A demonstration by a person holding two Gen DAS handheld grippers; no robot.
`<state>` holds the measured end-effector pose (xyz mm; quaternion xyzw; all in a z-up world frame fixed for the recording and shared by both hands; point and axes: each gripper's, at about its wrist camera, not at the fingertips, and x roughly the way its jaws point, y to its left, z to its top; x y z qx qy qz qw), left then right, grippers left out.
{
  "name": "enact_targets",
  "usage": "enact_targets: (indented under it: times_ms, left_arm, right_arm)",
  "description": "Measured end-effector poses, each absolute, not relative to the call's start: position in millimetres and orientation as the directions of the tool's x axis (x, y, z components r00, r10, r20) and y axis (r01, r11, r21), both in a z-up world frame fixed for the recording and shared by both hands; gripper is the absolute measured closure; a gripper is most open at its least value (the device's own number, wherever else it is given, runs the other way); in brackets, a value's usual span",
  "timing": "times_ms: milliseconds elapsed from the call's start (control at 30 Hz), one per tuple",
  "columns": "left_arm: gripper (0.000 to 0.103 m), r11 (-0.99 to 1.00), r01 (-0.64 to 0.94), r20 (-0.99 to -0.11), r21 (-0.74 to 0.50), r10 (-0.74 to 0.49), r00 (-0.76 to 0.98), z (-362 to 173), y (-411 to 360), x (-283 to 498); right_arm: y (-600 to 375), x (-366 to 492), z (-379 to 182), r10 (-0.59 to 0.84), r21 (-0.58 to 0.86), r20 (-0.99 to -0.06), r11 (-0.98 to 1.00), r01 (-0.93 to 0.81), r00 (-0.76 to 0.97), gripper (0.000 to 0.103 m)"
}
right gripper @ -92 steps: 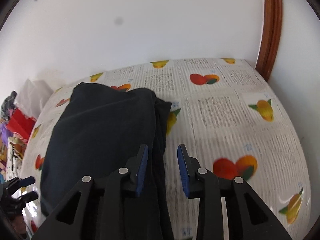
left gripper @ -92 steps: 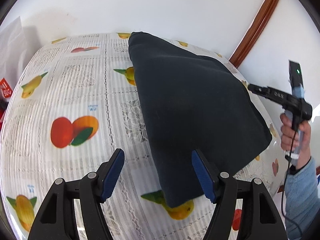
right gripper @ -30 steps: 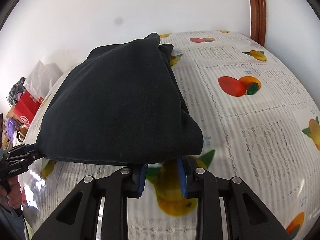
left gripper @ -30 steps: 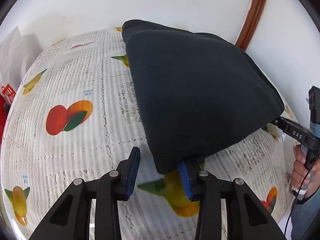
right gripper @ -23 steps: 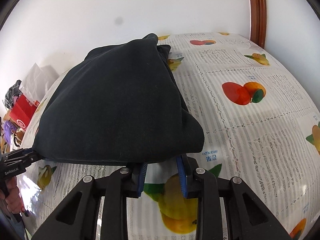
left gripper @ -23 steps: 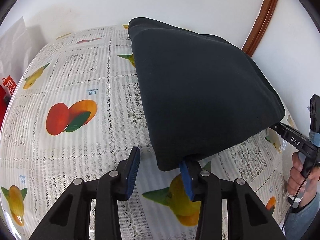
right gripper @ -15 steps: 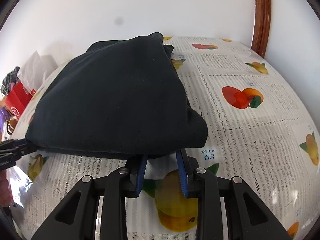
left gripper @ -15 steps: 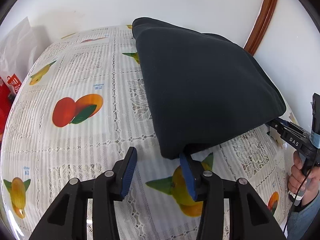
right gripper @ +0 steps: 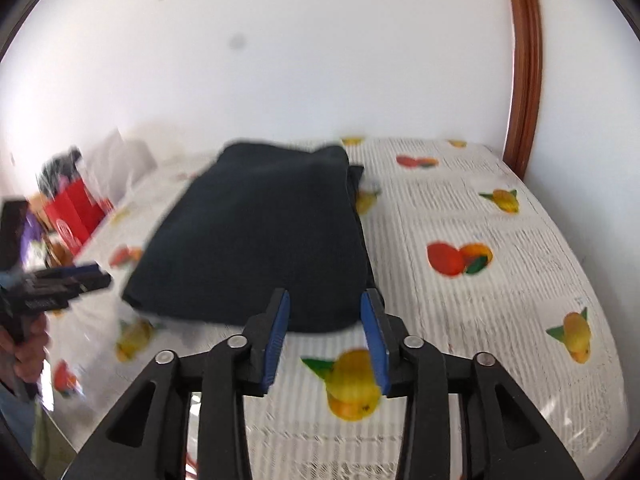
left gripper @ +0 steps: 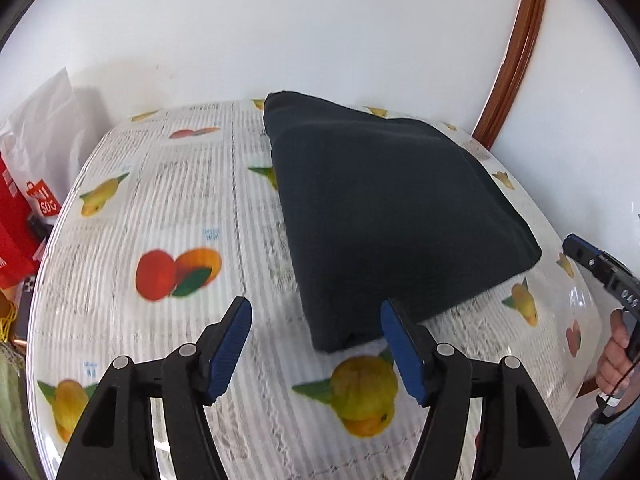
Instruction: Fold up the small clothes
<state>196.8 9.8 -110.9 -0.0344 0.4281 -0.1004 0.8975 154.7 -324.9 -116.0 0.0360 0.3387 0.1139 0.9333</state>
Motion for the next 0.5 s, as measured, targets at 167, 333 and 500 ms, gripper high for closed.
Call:
enact_targets:
  times_ms: [167, 333, 500]
  left_arm:
    - [0.038, 0.981, 0.137, -0.782, -0.141, -0.195, 0.592, -123, 0, 215]
    - [0.038, 0.985, 0.118, -0.82, -0.126, -0.17, 0.547, -144, -1, 221]
    - [0.038, 0.983, 0.1, -0.817, -0.157, -0.186, 0.546, -145, 4, 213]
  right_arm:
    - [-323, 189, -123, 0.166, 0.13, -0.641, 0.986, -0.107, 0.749, 0.061]
    - [-324, 211, -162, 0.091, 0.083, -0.739, 0.996, -0.043, 0.668, 0.064]
    - [-332, 197, -159, 0.098, 0.118, -0.739, 0.993, -0.015, 0.667, 0.062]
